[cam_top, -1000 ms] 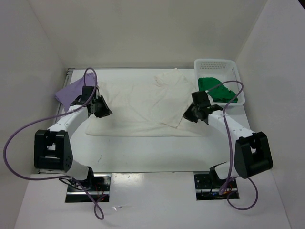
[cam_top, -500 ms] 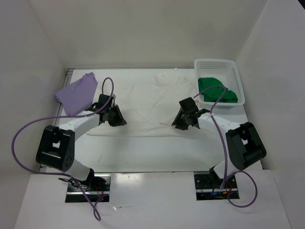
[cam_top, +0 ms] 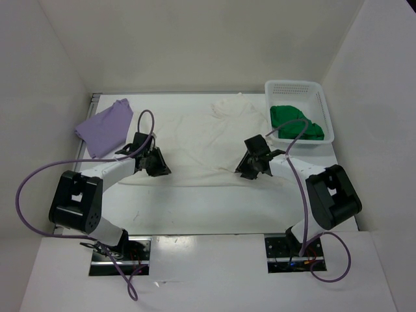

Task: Fold and stack the t-shirts
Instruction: Fold the flattened T-shirt at the center of the board.

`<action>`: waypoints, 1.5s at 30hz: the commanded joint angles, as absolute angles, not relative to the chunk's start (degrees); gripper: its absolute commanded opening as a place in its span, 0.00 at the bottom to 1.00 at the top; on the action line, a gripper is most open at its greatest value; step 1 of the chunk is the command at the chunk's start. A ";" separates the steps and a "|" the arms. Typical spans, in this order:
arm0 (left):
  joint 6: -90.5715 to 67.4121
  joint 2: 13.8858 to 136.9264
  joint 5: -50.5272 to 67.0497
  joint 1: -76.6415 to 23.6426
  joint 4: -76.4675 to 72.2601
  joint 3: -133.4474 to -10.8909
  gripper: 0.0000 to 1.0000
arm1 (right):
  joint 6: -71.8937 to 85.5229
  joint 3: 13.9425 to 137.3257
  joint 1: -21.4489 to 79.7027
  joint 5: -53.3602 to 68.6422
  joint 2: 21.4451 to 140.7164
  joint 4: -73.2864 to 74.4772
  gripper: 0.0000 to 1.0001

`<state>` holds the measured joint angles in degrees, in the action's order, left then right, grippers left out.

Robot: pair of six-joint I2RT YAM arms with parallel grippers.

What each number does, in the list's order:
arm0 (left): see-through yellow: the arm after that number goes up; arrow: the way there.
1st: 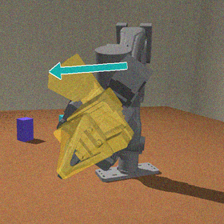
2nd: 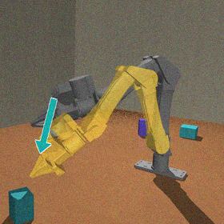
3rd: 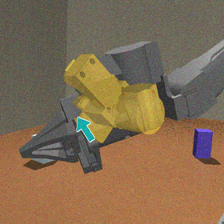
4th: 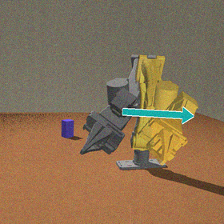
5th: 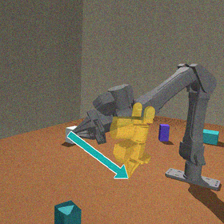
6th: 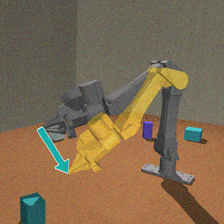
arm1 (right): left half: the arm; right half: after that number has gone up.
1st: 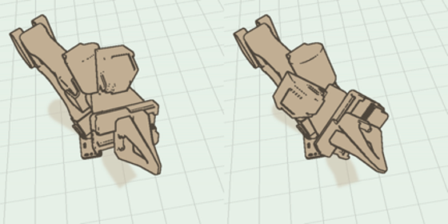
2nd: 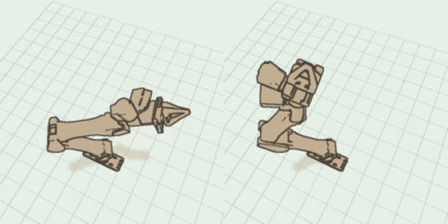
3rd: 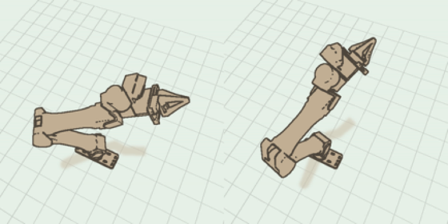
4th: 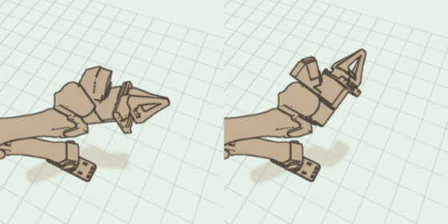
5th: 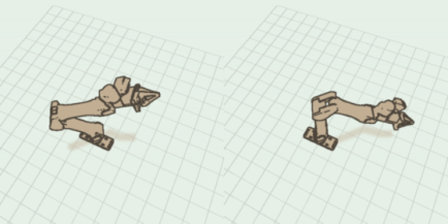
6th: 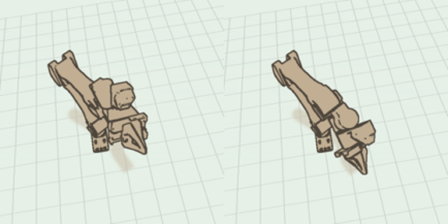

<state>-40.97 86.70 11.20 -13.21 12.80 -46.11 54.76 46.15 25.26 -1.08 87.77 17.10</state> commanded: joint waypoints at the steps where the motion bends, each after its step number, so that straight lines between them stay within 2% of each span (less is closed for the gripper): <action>1: -41.75 85.78 11.16 -13.10 11.16 -45.88 0.25 | 56.51 45.53 25.22 -2.46 88.59 15.56 0.39; 3: -41.22 85.78 10.55 -13.10 11.16 -45.88 0.26 | 56.51 45.01 25.22 -2.98 88.59 15.03 0.39; 7: -41.22 85.78 10.02 -13.10 11.16 -45.26 0.26 | 55.90 47.36 25.22 -2.99 87.89 14.50 0.28; 13: -41.22 85.78 9.49 -13.10 11.69 -44.74 0.26 | 54.14 52.28 25.22 -4.21 92.37 14.50 0.21; 19: -41.22 85.25 9.49 -13.10 11.69 -44.74 0.26 | 52.38 56.77 25.22 -5.45 96.50 15.12 0.02; 35: -41.22 83.58 8.96 -13.10 13.89 -46.32 0.26 | 46.85 77.25 25.22 -7.29 109.15 16.18 0.01; 39: -41.22 82.35 6.60 -13.10 15.11 -46.32 0.26 | 46.32 80.85 25.22 -4.23 112.32 15.64 0.19; 41: -40.70 80.60 5.28 -12.05 15.81 -46.85 0.26 | 45.80 80.86 25.75 -3.70 112.32 15.12 0.21; 45: -38.94 78.57 5.27 -9.41 17.92 -48.43 0.26 | 43.87 80.86 25.75 -3.08 108.29 15.73 0.42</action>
